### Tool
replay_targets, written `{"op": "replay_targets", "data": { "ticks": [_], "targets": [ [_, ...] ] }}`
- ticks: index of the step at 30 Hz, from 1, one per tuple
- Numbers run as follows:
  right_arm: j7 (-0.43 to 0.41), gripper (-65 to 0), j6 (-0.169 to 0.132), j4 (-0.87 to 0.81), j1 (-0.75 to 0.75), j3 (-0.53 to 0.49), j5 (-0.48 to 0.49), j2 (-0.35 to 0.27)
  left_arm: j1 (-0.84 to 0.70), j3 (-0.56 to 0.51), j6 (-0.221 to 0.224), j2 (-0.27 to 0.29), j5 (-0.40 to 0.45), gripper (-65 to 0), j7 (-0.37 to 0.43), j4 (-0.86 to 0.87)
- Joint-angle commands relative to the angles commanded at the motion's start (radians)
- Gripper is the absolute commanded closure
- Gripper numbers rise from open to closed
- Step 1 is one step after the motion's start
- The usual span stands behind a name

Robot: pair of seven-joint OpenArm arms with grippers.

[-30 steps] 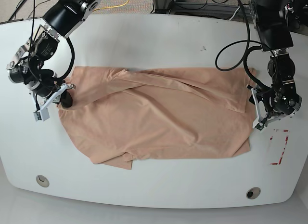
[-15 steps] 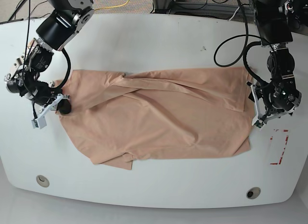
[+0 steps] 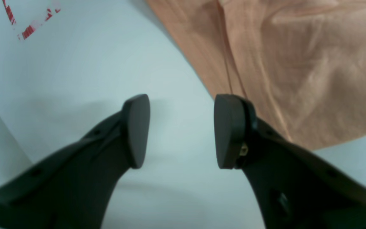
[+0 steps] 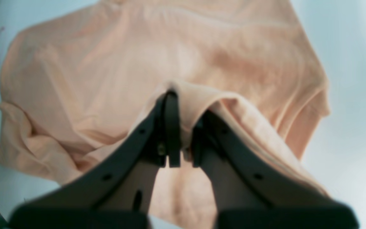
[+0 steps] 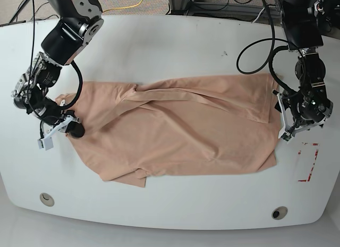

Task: Layout the t-shirt on the table in an organized manner, then fold the t-shirt properly
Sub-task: 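Regrasp the shirt's side edge with the left gripper and pull it outward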

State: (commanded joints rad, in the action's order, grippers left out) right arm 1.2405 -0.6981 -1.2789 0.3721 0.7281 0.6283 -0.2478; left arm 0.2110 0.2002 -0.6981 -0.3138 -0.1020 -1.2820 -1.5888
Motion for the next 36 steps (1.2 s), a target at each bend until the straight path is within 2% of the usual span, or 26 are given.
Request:
{"op": "replay_targets", "data": {
  "ticks": [1, 3, 4, 7, 9, 11, 16, 21, 24, 30, 36],
  "targets": [
    [-0.002, -13.5, 0.000, 0.012, 0.000, -0.009, 0.000, -0.005, 0.000, 0.000, 0.000, 0.000, 0.002, -30.7, 0.000, 0.000],
    [-0.009, -27.0, 0.000, 0.038, 0.000, -0.032, -0.002, -0.029, 0.000, 0.000, 0.000, 0.000, 0.002, -30.7, 0.000, 0.000],
    [-0.012, -30.0, 0.000, 0.038, -0.002, -0.034, -0.002, -0.032, 0.000, 0.000, 0.000, 0.000, 0.002, -30.7, 0.000, 0.000],
    [-0.029, -48.0, 0.000, 0.038, -0.020, -0.040, -0.002, -0.043, 0.000, 0.000, 0.000, 0.000, 0.002, -30.7, -0.002, 0.000],
    [-0.029, -56.3, 0.000, 0.034, -0.028, -0.040, 0.002, -0.048, -0.002, 0.000, 0.000, 0.000, 0.002, -30.8, -0.003, 0.000],
    [-0.026, -60.9, 0.000, 0.009, -0.038, -0.046, 0.005, -0.078, -0.018, 0.000, 0.000, -0.002, 0.000, -30.8, -0.003, -0.002],
    [-0.005, -59.8, 0.000, -0.041, -0.094, -0.048, 0.002, -0.103, -0.074, 0.000, 0.000, -0.026, -0.003, -31.0, -0.003, -0.060],
    [-0.018, -59.9, 0.000, -0.057, -0.169, -0.048, -0.002, -0.137, -0.155, 0.005, 0.000, -0.028, -0.003, -31.0, -0.003, -0.127],
    [-0.057, -59.9, 0.000, -0.057, -0.206, -0.054, -0.002, -0.152, -0.192, 0.037, 0.000, -0.023, -0.003, -31.0, -0.003, -0.152],
    [-0.169, -59.9, 0.000, -0.043, -0.272, -0.175, -0.002, -0.181, -0.229, 0.083, 0.000, 0.000, -0.005, -31.0, -0.003, -0.158],
    [-0.245, -59.8, 0.000, 0.055, -0.278, -0.190, 0.000, -0.183, -0.253, 0.086, 0.000, -0.003, -0.005, -31.0, 0.003, -0.153]
  ]
}}
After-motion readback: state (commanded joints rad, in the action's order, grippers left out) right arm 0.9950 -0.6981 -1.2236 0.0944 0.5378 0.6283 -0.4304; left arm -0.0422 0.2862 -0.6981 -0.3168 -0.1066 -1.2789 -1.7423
